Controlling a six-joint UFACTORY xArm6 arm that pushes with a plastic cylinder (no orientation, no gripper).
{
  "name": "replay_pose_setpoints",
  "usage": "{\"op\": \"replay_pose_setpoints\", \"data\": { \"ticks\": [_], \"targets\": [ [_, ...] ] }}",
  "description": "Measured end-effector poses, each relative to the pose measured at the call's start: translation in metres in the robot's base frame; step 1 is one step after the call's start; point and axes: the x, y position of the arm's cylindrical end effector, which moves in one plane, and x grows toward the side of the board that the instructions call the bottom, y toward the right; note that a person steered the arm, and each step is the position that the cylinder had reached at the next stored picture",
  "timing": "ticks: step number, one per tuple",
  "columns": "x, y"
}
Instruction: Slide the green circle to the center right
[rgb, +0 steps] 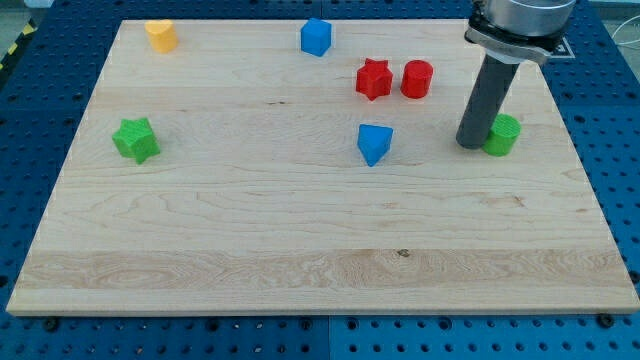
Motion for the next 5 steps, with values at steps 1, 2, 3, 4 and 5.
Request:
{"op": "replay_pose_setpoints", "data": {
  "ticks": [1, 2, 3, 4, 5],
  "targets": [
    [0.000, 0.010],
    [0.000, 0.015],
    [0.000, 0.014],
    [-0.001, 0.004],
    [-0.016, 0.002]
  ]
}}
